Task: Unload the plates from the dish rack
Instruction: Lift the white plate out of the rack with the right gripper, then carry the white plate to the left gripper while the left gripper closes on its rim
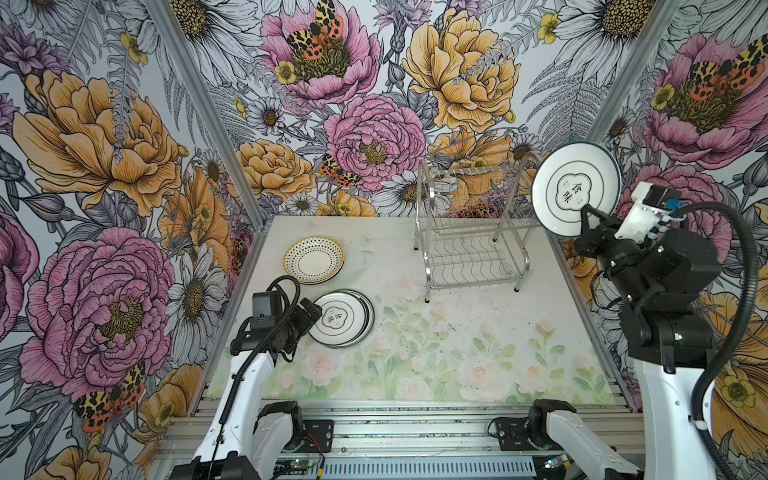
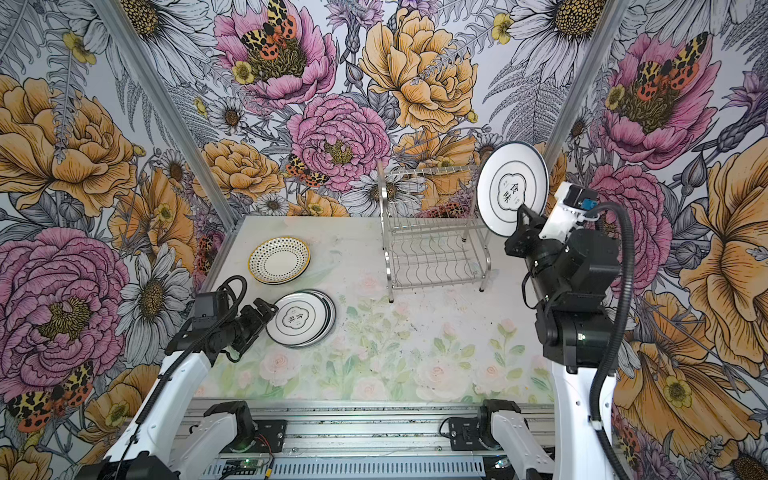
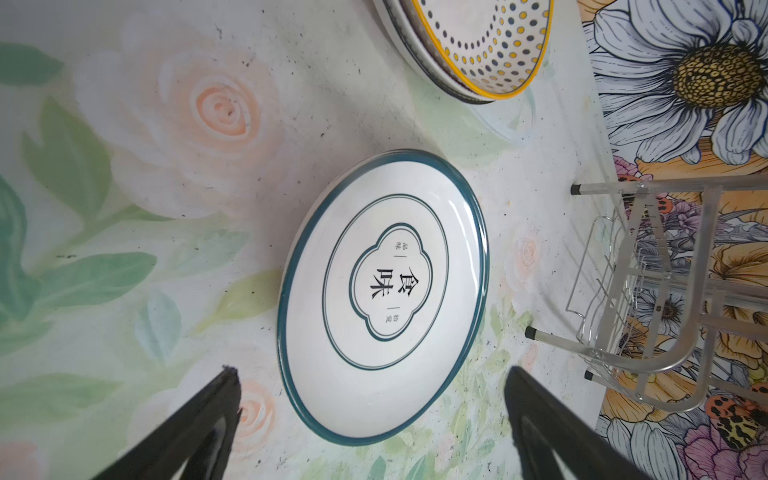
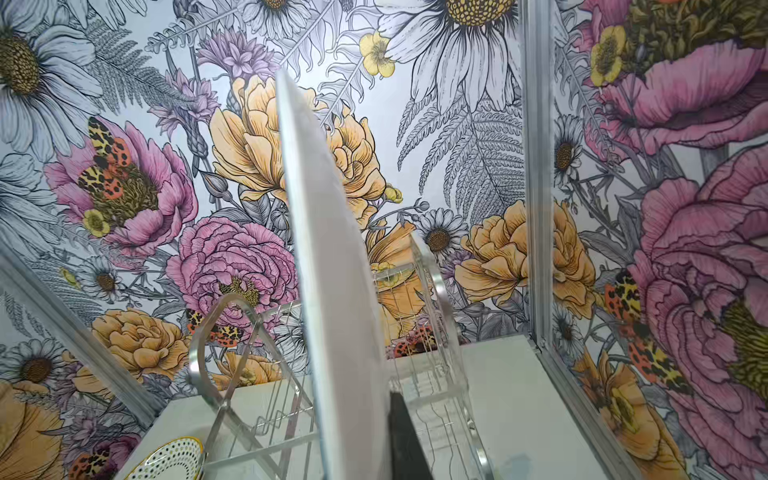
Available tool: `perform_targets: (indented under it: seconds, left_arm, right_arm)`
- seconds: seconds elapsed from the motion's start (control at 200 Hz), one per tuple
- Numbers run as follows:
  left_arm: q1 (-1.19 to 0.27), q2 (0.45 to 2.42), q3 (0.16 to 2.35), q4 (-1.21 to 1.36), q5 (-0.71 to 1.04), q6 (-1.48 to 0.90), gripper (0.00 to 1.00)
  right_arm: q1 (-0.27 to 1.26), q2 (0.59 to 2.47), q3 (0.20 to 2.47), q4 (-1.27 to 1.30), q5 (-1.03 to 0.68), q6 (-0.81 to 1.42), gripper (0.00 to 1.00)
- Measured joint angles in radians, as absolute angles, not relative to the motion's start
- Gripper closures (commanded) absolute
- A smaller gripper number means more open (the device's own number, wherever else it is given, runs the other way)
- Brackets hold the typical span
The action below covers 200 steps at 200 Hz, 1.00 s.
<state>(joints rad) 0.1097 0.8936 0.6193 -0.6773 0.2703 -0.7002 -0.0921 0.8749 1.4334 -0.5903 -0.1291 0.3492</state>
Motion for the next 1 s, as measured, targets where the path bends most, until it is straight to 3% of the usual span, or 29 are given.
perform_targets:
  seconds: [0.25, 0.63, 1.001]
  left_arm:
    - [0.106, 0.865, 0.620, -0.677, 0.274, -0.700, 0.01]
    - [-0.004, 0.812, 0.606, -0.676, 0.256, -0.709, 0.01]
    - [-0.198, 0.827, 0.574, -0.585, 0.223, -0.762, 0.01]
  right_arm:
    - [-0.092, 0.661, 1.191, -0.733, -0.233, 0.427, 1.00]
    - [-0.067, 0.576, 0.911, -0.918, -0.480, 0.573, 1.00]
    - [0.249, 0.704, 0.778, -0.764, -0.501, 0.773, 1.00]
